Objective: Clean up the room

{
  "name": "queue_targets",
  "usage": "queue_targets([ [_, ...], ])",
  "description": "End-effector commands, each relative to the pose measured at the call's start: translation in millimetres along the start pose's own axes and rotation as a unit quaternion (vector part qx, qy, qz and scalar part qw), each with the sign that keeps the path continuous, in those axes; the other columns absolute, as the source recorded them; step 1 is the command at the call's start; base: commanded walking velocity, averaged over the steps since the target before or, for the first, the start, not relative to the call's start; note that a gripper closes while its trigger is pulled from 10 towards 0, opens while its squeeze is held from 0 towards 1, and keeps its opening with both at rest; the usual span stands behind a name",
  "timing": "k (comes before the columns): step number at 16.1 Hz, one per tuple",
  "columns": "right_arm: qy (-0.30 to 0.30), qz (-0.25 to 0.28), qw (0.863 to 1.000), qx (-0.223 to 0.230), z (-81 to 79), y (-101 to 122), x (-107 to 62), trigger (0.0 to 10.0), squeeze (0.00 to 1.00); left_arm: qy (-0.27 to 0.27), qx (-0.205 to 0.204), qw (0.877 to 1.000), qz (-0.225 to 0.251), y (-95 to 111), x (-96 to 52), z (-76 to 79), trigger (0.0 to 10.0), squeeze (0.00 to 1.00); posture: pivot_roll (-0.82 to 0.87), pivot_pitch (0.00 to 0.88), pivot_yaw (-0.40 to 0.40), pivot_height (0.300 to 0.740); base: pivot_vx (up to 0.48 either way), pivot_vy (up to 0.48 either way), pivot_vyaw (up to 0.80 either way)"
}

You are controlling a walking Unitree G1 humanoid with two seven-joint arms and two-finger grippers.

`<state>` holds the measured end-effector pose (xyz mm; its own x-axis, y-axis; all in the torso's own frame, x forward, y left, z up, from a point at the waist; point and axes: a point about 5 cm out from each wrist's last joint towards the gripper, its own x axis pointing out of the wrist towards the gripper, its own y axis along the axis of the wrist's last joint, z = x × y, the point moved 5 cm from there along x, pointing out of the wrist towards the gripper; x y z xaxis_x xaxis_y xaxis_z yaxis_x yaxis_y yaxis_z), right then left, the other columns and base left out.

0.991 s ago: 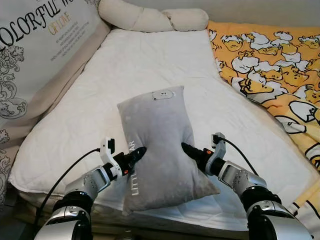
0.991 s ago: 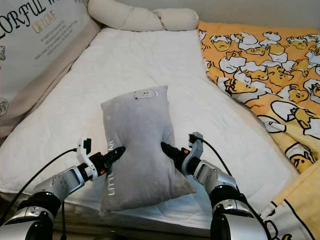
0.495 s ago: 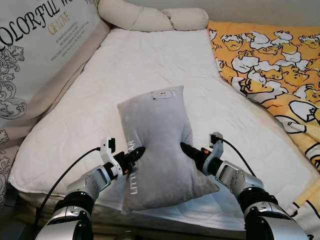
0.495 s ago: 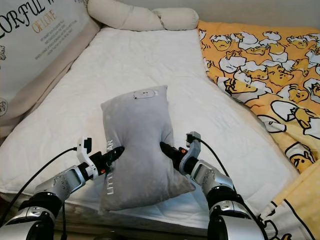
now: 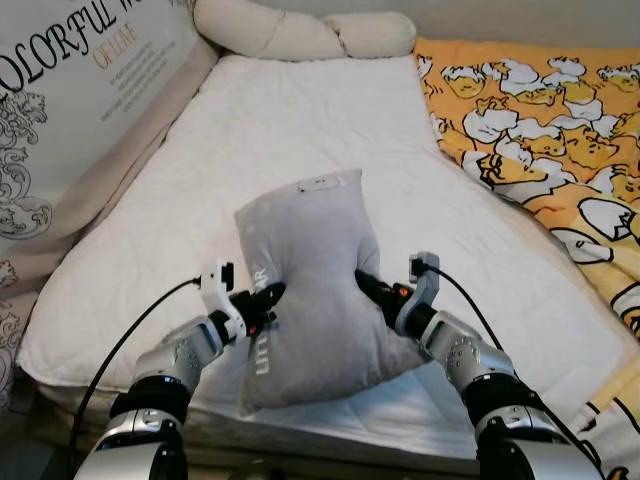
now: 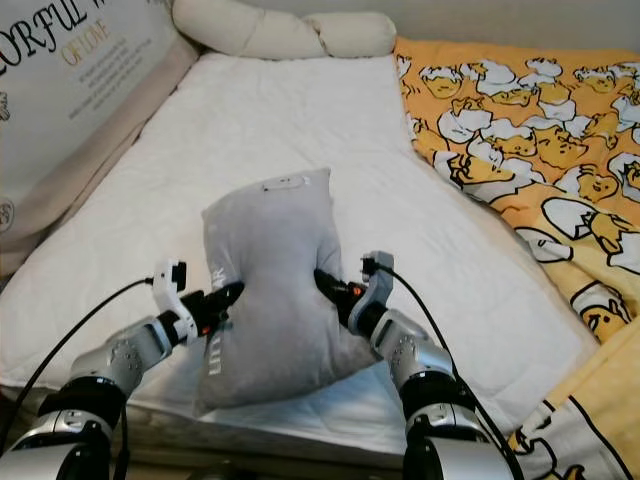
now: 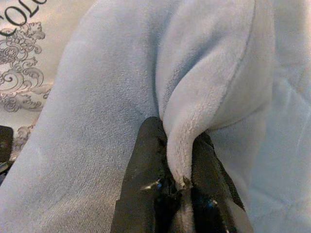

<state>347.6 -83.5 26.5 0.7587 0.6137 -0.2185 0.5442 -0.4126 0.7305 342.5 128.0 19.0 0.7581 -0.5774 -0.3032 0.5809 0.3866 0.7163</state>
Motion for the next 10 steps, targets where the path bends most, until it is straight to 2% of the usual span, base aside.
queue_targets([
  [1, 0.015, 0.008, 1.0, -0.011, -12.3, 2.1, 6.8, 0.0, 0.0, -0.016, 0.021, 1.0, 0.003, 9.1, 8.3, 14.3, 0.0, 0.0, -0.07, 0.0, 0.064, 0.74, 0.0, 0.0, 0.0],
  [3, 0.022, 0.026, 0.999, -0.027, -18.2, 10.9, 6.4, 0.0, 0.0, -0.026, 0.039, 0.999, 0.023, 25.8, 12.9, 27.5, 0.0, 0.0, -0.08, 0.0, 0.064, 0.74, 0.0, 0.0, 0.0],
  [4, 0.024, 0.039, 0.998, -0.039, -21.3, 17.7, 3.9, 0.0, 0.0, -0.042, 0.051, 0.997, 0.041, 37.9, 13.0, 38.8, 0.0, 0.0, -0.08, 0.0, 0.061, 0.74, 0.0, 0.0, 0.0],
  [7, 0.027, 0.067, 0.995, -0.064, -27.1, 30.5, -0.6, 0.0, 0.0, -0.056, 0.066, 0.993, 0.075, 55.7, 10.6, 53.8, 0.0, 0.0, -0.08, 0.0, 0.057, 0.74, 0.0, 0.0, 0.0],
  [8, 0.028, 0.081, 0.994, -0.071, -30.9, 37.2, -1.0, 0.0, 0.0, -0.063, 0.08, 0.991, 0.084, 61.0, 10.0, 60.6, 0.0, 0.0, -0.08, 0.0, 0.051, 0.74, 0.0, 0.0, 0.0],
  [9, 0.01, 0.129, 0.989, -0.074, -37.6, 57.0, -5.7, 0.0, 0.0, -0.049, 0.128, 0.985, 0.106, 73.1, 9.7, 72.7, 0.0, 0.0, -0.06, 0.0, 0.031, 0.74, 0.0, 0.0, 0.0],
  [10, -0.003, 0.141, 0.987, -0.074, -37.4, 61.6, -8.5, 0.0, 0.0, -0.026, 0.141, 0.983, 0.115, 78.0, 9.8, 71.4, 0.0, 0.0, -0.05, 0.0, 0.025, 0.74, 0.0, 0.0, 0.0],
])
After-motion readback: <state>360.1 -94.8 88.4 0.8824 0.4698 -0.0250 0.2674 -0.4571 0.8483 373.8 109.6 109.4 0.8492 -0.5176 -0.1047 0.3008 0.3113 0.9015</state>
